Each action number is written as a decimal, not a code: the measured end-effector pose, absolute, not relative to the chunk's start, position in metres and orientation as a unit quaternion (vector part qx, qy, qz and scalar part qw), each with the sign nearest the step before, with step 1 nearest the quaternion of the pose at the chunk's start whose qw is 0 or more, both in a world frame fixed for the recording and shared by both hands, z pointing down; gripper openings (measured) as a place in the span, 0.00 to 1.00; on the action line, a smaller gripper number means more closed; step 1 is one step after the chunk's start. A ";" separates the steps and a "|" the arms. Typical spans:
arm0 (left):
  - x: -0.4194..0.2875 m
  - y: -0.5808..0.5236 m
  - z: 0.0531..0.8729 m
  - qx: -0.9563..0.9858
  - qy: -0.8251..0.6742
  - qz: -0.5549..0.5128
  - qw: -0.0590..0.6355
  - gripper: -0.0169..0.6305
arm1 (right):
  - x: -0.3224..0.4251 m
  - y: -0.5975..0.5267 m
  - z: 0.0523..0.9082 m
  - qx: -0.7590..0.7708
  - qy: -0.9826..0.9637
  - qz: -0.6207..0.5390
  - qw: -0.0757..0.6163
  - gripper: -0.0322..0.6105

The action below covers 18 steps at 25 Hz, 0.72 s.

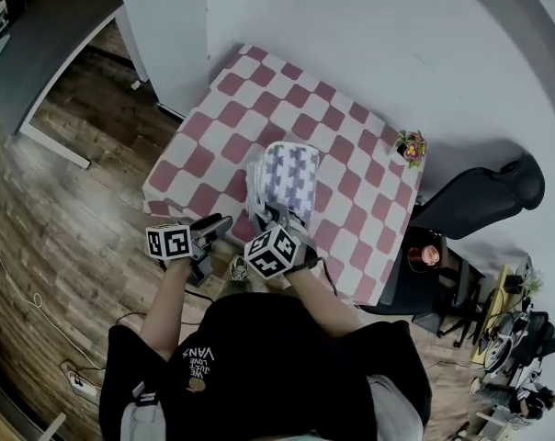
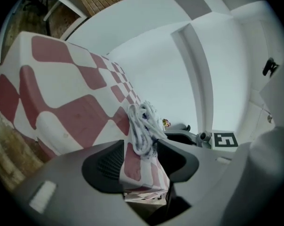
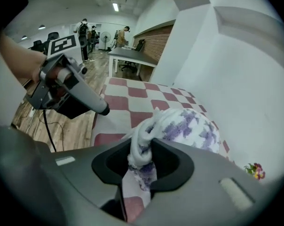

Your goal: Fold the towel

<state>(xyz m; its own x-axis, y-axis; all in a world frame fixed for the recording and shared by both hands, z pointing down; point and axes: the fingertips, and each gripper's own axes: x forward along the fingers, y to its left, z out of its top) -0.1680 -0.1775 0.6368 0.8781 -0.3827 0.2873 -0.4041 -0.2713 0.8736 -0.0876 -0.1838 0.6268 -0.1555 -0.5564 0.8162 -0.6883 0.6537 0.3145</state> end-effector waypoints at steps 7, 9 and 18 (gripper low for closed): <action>-0.173 -0.206 0.621 0.818 -0.262 0.005 0.512 0.33 | -0.107 -0.165 0.656 0.325 -0.780 0.100 0.525 0.40; -0.166 -0.214 0.611 0.828 -0.258 0.006 0.497 0.33 | -0.111 -0.161 0.660 0.313 -0.788 0.113 0.517 0.46; -0.138 -0.224 0.579 0.859 -0.248 -0.010 0.447 0.33 | -0.102 -0.165 0.611 0.378 -0.826 0.116 0.401 0.51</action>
